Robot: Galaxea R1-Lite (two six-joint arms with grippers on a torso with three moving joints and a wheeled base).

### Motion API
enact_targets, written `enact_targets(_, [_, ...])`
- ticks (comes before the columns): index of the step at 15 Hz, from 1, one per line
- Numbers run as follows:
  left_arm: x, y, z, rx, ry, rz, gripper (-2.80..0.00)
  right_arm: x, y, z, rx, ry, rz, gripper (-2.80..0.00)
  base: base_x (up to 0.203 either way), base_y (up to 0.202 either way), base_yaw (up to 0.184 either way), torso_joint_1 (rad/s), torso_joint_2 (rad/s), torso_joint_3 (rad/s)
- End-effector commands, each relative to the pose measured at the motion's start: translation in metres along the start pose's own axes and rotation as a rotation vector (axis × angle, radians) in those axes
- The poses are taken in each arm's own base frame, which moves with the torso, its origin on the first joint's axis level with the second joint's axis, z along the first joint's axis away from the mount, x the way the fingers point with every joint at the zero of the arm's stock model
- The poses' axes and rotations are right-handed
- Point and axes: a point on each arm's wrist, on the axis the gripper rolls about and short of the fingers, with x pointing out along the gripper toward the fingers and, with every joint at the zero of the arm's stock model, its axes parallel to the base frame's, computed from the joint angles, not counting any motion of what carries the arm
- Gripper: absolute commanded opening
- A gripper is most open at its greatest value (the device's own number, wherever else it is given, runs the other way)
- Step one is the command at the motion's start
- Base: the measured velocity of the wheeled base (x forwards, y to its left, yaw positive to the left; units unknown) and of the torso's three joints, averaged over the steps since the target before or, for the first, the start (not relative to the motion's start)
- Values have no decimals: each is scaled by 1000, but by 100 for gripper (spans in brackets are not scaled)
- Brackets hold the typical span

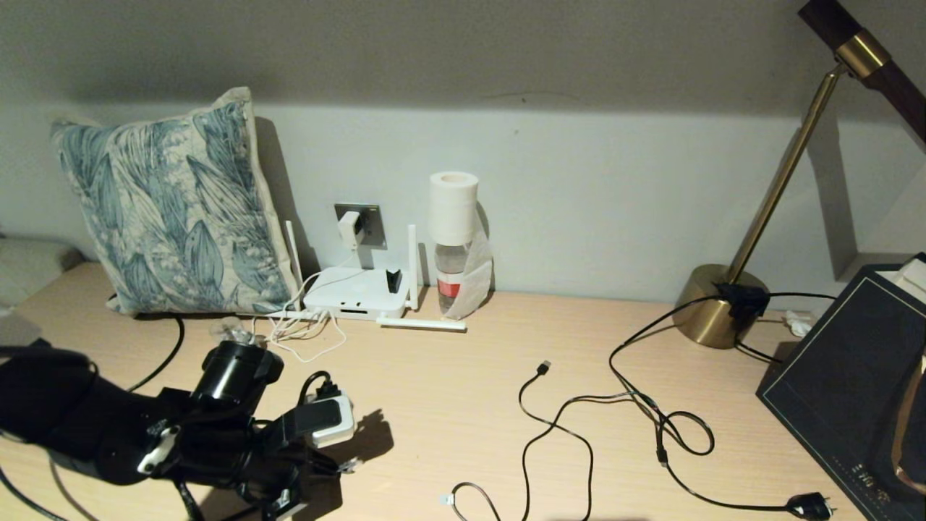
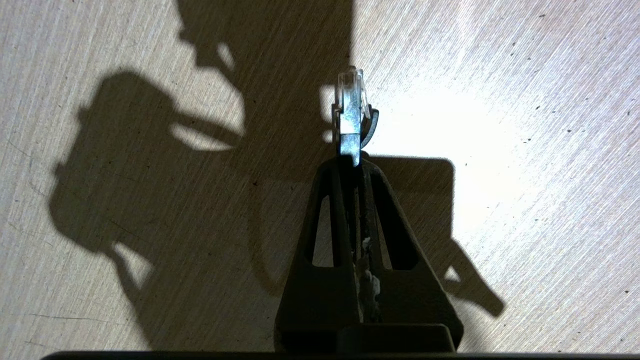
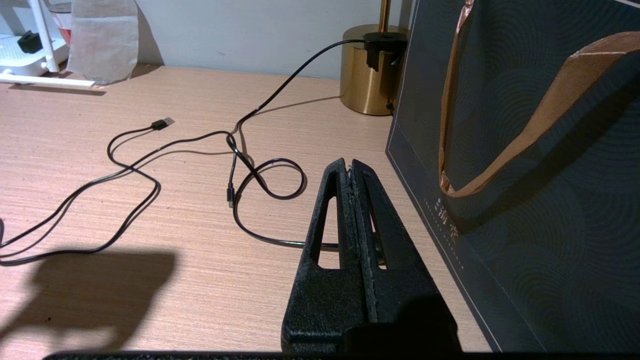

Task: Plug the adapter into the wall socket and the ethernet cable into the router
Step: Pick up cable, then hand it to the other hand

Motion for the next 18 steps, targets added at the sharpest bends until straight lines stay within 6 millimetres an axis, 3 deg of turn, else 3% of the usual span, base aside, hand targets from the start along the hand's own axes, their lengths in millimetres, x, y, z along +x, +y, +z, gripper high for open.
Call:
enact_targets(1, [-4, 2, 3, 13, -17, 17, -280, 2, 0, -7, 0, 25, 0, -280, 0, 0, 0, 0, 0, 0])
enact_targets(5, [-39, 36, 42, 95, -219, 145, -280, 2, 0, -7, 0, 25, 0, -280, 0, 0, 0, 0, 0, 0])
enact_targets(8, [-78, 72, 89, 183, -408, 226, -280, 2, 0, -7, 0, 25, 0, -280, 0, 0, 0, 0, 0, 0])
enact_targets(11, [-116, 92, 129, 244, -503, 266, -280, 2, 0, -7, -11, 25, -1, -280, 0, 0, 0, 0, 0, 0])
enact_targets(14, [-119, 96, 160, 283, -555, 249, -280, 2, 0, -2, -13, 41, 4, -280, 0, 0, 0, 0, 0, 0])
enact_targets(16, [-113, 100, 168, 291, -567, 249, -280, 9, 2, 30, 35, 94, 75, -280, 0, 0, 0, 0, 0, 0])
enact_targets(18, [-115, 96, 176, 310, -587, 245, -280, 31, 5, 72, 174, 194, 231, -280, 0, 0, 0, 0, 0, 0])
